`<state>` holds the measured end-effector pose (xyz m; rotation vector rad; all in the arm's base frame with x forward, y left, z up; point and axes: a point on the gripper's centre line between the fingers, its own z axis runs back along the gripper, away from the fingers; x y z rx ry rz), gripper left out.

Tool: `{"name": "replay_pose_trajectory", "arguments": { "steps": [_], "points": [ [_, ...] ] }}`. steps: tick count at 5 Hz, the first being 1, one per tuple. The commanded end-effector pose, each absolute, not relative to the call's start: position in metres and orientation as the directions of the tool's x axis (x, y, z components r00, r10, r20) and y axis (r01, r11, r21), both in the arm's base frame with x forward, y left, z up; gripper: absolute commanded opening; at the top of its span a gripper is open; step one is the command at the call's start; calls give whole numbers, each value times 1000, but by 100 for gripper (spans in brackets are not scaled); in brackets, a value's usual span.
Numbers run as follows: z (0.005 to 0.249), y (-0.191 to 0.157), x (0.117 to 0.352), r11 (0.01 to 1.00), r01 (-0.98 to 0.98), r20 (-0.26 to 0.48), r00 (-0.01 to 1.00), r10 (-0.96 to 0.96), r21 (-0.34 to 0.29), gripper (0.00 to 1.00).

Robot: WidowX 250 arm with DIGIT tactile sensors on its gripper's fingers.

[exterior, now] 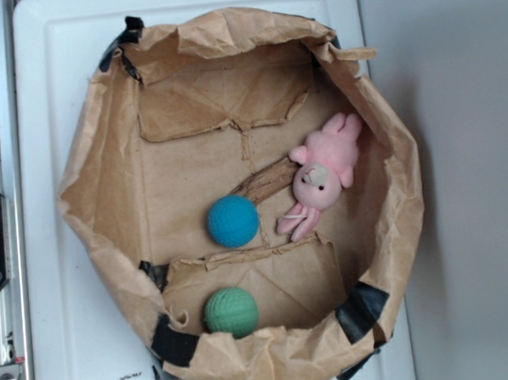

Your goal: Grab the green ball.

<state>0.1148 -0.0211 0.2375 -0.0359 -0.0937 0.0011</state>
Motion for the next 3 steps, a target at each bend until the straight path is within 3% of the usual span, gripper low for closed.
{"name": "replay_pose_trajectory", "arguments": {
  "steps": [1, 2, 3],
  "points": [
    [237, -21, 115, 999, 1, 94, 996, 3, -36, 100],
    [213, -26, 141, 999, -44, 124, 991, 45, -10, 100],
    [206, -25, 165, 997, -57, 165, 984, 65, -51, 100]
  ]
}}
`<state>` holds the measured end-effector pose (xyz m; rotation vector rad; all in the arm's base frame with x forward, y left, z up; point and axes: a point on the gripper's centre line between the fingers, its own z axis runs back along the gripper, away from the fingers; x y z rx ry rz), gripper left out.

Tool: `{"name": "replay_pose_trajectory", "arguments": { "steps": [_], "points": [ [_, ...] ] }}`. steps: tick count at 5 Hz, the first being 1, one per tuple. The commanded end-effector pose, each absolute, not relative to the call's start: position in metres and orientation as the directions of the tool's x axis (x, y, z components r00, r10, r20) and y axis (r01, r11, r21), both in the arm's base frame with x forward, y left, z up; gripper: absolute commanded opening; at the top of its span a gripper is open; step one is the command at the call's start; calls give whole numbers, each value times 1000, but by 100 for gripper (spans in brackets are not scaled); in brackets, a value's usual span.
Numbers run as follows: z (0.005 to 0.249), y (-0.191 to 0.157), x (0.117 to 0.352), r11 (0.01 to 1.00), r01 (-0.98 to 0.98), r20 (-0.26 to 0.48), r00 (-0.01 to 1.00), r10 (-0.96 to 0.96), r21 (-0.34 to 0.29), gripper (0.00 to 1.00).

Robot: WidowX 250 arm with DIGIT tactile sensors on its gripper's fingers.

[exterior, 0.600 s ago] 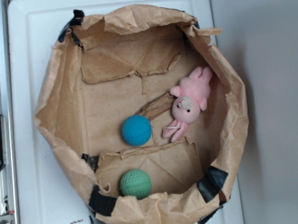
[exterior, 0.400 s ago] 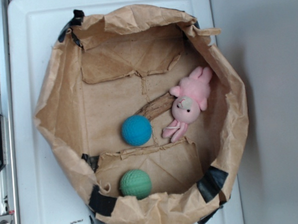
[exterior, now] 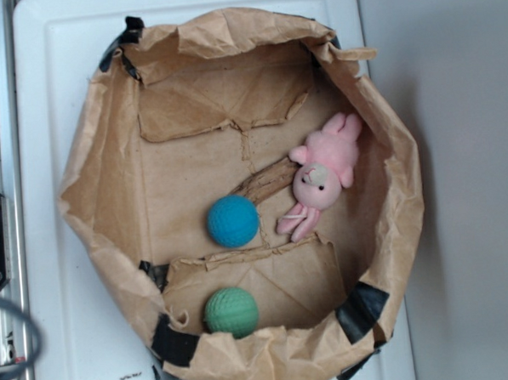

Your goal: Grab the green ball.

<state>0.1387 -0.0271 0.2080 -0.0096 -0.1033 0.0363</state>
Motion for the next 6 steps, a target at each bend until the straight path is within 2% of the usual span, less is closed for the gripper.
{"name": "replay_pose_trajectory", "arguments": {
  "steps": [1, 2, 3, 5, 6],
  "points": [
    [200, -27, 183, 994, -92, 150, 984, 101, -65, 100],
    [180, -35, 205, 980, -197, 116, 973, 198, -23, 100],
    [164, -43, 227, 939, -344, 59, 937, 345, -16, 100],
    [133, -38, 240, 732, -680, -13, 733, 680, -41, 100],
    [133, -38, 240, 732, -680, -13, 733, 680, -41, 100]
  ]
}}
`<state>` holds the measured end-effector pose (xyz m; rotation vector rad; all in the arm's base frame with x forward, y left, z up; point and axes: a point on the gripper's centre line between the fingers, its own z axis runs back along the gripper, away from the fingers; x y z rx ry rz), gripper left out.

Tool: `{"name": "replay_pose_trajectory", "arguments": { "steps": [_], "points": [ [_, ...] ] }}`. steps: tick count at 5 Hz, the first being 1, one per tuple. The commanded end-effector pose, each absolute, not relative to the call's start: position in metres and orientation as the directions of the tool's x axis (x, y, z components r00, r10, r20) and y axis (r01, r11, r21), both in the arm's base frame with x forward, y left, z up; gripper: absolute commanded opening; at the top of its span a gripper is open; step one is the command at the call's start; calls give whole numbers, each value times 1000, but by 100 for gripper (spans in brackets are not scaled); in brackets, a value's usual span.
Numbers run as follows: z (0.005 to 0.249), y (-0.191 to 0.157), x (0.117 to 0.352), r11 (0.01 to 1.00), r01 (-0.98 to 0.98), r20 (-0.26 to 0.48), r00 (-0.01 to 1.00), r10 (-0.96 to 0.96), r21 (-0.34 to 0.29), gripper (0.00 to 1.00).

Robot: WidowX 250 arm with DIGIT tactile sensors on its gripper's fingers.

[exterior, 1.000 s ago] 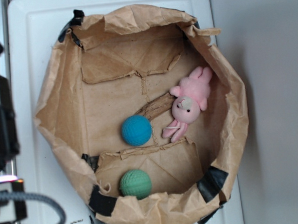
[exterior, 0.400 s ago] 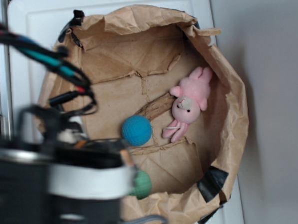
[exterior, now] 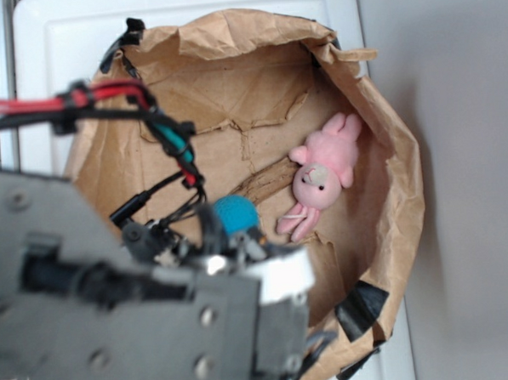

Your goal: Grab the green ball.

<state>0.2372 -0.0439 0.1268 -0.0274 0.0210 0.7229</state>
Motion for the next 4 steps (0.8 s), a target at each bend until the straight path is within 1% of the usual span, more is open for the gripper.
{"name": "replay_pose_trajectory", "arguments": {
  "steps": [1, 3, 4],
  "points": [
    [133, -38, 240, 732, -680, -13, 733, 680, -41, 100],
    [133, -38, 240, 732, -680, -13, 733, 680, -41, 100],
    [123, -34, 244, 644, -763, -1, 645, 764, -60, 100]
  ]
}}
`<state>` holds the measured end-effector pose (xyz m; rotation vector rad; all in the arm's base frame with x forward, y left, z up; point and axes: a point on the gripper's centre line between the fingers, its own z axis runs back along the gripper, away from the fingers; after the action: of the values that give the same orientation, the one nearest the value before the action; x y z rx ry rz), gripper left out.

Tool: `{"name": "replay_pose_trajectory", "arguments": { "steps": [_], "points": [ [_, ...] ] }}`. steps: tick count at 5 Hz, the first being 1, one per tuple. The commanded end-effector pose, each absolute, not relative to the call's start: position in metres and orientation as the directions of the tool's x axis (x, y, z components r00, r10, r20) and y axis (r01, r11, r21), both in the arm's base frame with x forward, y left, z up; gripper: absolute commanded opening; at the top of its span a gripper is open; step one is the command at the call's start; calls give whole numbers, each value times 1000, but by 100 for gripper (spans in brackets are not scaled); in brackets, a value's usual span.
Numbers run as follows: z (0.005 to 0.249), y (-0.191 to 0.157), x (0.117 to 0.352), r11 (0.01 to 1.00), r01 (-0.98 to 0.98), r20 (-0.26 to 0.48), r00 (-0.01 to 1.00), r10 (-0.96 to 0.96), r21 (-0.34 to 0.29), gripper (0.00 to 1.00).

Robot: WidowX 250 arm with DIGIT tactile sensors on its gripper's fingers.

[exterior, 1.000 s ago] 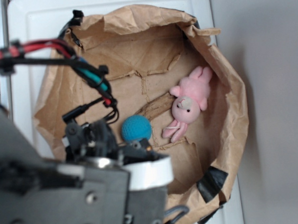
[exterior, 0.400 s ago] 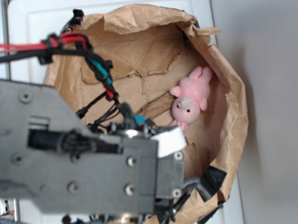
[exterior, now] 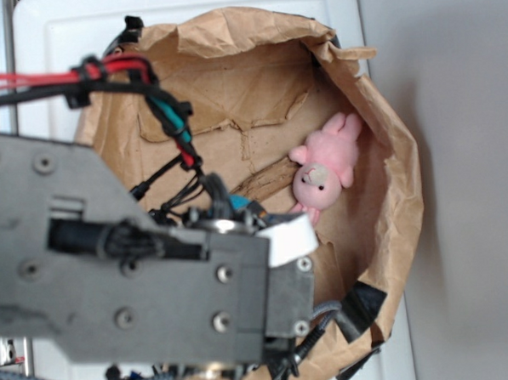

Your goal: Grab the green ball.

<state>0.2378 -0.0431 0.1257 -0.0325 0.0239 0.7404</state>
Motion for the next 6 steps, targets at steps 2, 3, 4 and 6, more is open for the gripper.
{"name": "replay_pose_trajectory", "arguments": {
  "steps": [2, 3, 4, 6],
  "points": [
    [117, -19, 243, 473, -880, -87, 475, 876, -44, 100],
    [101, -26, 252, 345, -937, -123, 348, 929, -47, 100],
    [85, -39, 258, 352, -935, -71, 355, 932, -47, 100],
    [75, -65, 259, 340, -937, -169, 348, 922, -77, 100]
  ]
}}
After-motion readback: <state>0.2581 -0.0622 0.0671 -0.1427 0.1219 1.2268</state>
